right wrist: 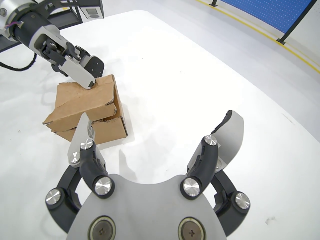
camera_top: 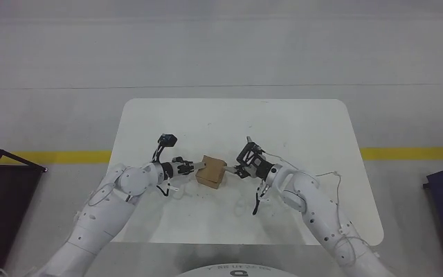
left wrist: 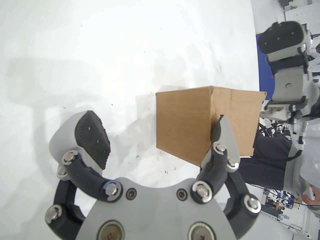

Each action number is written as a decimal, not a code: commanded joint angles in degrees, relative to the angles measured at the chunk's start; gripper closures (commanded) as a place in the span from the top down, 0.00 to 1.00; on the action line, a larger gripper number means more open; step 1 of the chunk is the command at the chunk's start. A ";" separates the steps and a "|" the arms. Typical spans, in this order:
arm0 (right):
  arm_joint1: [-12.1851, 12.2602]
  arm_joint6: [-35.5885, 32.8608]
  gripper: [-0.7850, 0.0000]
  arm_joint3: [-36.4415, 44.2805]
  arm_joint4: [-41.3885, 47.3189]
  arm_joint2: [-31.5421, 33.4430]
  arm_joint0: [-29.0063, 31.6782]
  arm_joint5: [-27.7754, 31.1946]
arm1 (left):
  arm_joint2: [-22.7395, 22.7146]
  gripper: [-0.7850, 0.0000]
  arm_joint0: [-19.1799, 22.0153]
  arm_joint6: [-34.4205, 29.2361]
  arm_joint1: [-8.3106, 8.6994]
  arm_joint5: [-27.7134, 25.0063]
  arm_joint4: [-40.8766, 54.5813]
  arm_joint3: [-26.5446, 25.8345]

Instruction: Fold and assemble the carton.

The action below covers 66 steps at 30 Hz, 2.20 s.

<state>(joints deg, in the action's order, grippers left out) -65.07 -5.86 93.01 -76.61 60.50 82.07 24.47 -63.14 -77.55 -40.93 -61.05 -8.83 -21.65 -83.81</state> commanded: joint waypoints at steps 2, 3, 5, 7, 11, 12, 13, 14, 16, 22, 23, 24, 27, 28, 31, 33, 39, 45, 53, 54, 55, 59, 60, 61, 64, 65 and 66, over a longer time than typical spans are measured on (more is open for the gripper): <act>-0.03 -0.64 1.00 0.78 -0.84 -0.26 -0.47 0.19 | 0.10 1.00 0.04 0.03 -0.03 0.18 -0.06 0.09; -0.10 -1.13 1.00 0.78 -1.25 -0.61 -0.83 0.15 | 0.13 1.00 0.03 0.04 -0.04 0.20 -0.07 0.10; -0.35 -2.14 1.00 0.21 -1.74 -1.60 -1.72 -0.09 | 0.18 1.00 0.03 0.04 -0.05 0.33 -0.15 0.18; -0.64 -2.30 1.00 -0.61 -1.25 -2.44 -2.58 -0.19 | 0.21 1.00 0.04 0.09 -0.07 0.33 -0.13 0.19; -0.53 -0.94 1.00 -0.96 0.23 -0.93 -1.46 -1.91 | 0.03 1.00 0.14 0.22 -0.07 0.36 0.10 -0.07; -0.30 -0.70 1.00 -0.74 0.64 0.09 -0.54 -1.84 | -0.02 1.00 0.14 0.28 -0.07 0.36 0.07 -0.15; 0.00 -0.92 1.00 -0.58 0.51 1.24 0.50 -1.63 | -0.05 1.00 0.13 0.28 -0.06 0.37 0.05 -0.19; 0.32 -1.76 1.00 -0.44 0.33 2.37 1.60 -1.52 | -0.08 1.00 0.14 0.24 -0.06 0.39 0.05 -0.23; 0.78 -2.97 1.00 0.09 1.24 4.13 3.31 -0.22 | -0.13 1.00 0.15 0.37 -0.06 0.39 0.02 -0.29; 0.73 -6.18 1.00 -0.08 2.39 3.08 2.87 2.21 | 0.23 1.00 0.68 -0.10 -0.15 0.43 -0.16 -0.25; 0.58 -6.39 1.00 -0.23 2.16 2.36 2.30 2.20 | 0.28 1.00 0.77 -0.13 -0.17 0.47 -0.13 -0.21; 0.41 -6.68 1.00 -0.35 1.89 1.54 1.72 2.15 | 0.34 1.00 0.84 -0.21 -0.19 0.46 -0.14 -0.17; -0.07 -6.80 1.00 -0.83 1.57 -0.32 0.15 1.39 | 0.43 1.00 0.99 -0.27 -0.22 0.54 -0.23 -0.07; -0.20 -6.83 1.00 -1.08 1.70 -0.76 -0.29 1.32 | 0.46 1.00 1.02 -0.26 -0.23 0.55 -0.23 -0.06; -0.41 -6.95 1.00 -1.50 1.49 -1.49 -1.06 1.08 | 0.51 1.00 1.04 -0.24 -0.25 0.59 -0.24 -0.05; -0.42 -6.89 1.00 -1.97 1.42 -1.48 -1.16 1.16 | 0.51 1.00 1.00 -0.10 -0.27 0.66 -0.23 -0.07; -0.41 -6.43 1.00 -3.16 1.89 -1.23 -1.29 1.53 | 0.56 1.00 0.85 -0.18 -0.28 0.85 -0.21 -0.12; -0.69 -6.55 1.00 -2.84 1.43 -2.39 -2.00 1.29 | 0.57 1.00 0.87 -0.24 -0.30 0.84 -0.22 -0.10; -0.95 -6.21 1.00 -2.09 0.89 -3.20 -2.88 1.10 | 0.74 1.00 0.79 -0.11 -0.34 0.72 -0.38 -0.16; -0.97 -6.23 1.00 -2.05 0.82 -3.25 -2.92 1.04 | 0.74 1.00 0.78 -0.10 -0.35 0.72 -0.39 -0.16; -0.98 -6.33 1.00 -2.06 0.70 -3.32 -2.94 1.04 | 0.75 1.00 0.76 -0.09 -0.35 0.72 -0.40 -0.17; -1.01 -6.38 1.00 -2.38 0.54 -3.44 -2.81 1.00 | 0.69 1.00 0.69 -0.09 -0.34 0.71 -0.42 -0.22; -0.98 -6.30 1.00 -2.48 0.61 -3.31 -2.68 0.93 | 0.65 1.00 0.66 -0.07 -0.33 0.72 -0.42 -0.22; -0.95 -6.32 1.00 -2.52 0.67 -3.15 -2.49 0.81 | 0.62 1.00 0.63 -0.01 -0.33 0.74 -0.41 -0.24; -0.80 -6.27 1.00 -2.48 0.70 -2.55 -1.99 0.79 | 0.58 1.00 0.57 -0.12 -0.32 0.68 -0.46 -0.30; -0.76 -6.24 1.00 -2.41 0.66 -2.39 -1.85 0.86 | 0.57 1.00 0.57 -0.19 -0.31 0.67 -0.51 -0.30; -0.72 -6.25 1.00 -2.40 0.71 -2.23 -1.70 0.85 | 0.58 1.00 0.58 -0.26 -0.30 0.67 -0.59 -0.32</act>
<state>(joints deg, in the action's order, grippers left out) -65.82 -12.11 90.59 -75.91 58.14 80.26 25.29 -62.57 -76.98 -41.11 -61.36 -8.15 -22.16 -84.12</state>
